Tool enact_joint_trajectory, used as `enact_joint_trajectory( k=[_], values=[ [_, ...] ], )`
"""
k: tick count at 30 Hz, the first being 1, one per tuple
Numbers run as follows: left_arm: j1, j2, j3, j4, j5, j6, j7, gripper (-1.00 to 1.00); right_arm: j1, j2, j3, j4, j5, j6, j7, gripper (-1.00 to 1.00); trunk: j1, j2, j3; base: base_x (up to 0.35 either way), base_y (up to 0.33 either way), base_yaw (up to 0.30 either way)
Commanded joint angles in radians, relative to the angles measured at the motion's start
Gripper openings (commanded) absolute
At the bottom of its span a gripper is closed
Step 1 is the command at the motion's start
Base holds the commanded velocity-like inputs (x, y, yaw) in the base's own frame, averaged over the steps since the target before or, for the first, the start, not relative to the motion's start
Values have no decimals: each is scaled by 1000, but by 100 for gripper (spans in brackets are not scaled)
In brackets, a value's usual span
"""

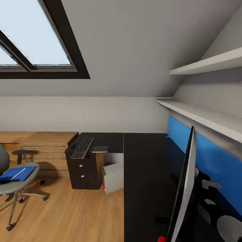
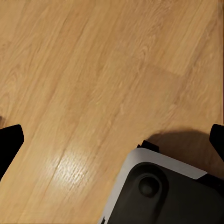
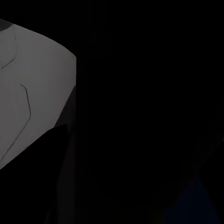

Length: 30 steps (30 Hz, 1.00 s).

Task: In the bedroom, organize the workspace by keeping the computer under the desk, ensuring the monitor is on the desk, placing the keyboard on the desk next to the monitor, placing the mouse on the desk next to the keyboard, moving the folder from the swivel chair onto the desk next to the mouse, stacking the notebook on top of the folder with the pen on top of the notebook, and positioning the swivel chair next to the desk.

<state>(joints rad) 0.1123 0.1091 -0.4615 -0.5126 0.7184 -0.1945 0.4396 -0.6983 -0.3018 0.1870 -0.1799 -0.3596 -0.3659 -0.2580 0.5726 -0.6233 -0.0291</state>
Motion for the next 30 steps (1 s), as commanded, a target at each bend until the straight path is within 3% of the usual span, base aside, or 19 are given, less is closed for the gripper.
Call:
enact_joint_trajectory(
  k=[1, 7, 30],
  values=[
    [0, 1, -8, -3, 11, -5, 7, 100, -1, -1, 4, 17, -24, -8, -5, -100, 0, -1, -1, 0, 0, -194],
    [0, 1, -8, -1, 12, -5, 7, 100, -1, 0, 5, 17, -24, -8, -5, -100, 0, -1, 1, 0, 0, -133],
    [0, 1, -8, 2, 12, -6, 7, 100, -1, -1, 5, 17, -24, -8, -5, -100, 0, -1, 1, 87, -63, -1]
  ],
)
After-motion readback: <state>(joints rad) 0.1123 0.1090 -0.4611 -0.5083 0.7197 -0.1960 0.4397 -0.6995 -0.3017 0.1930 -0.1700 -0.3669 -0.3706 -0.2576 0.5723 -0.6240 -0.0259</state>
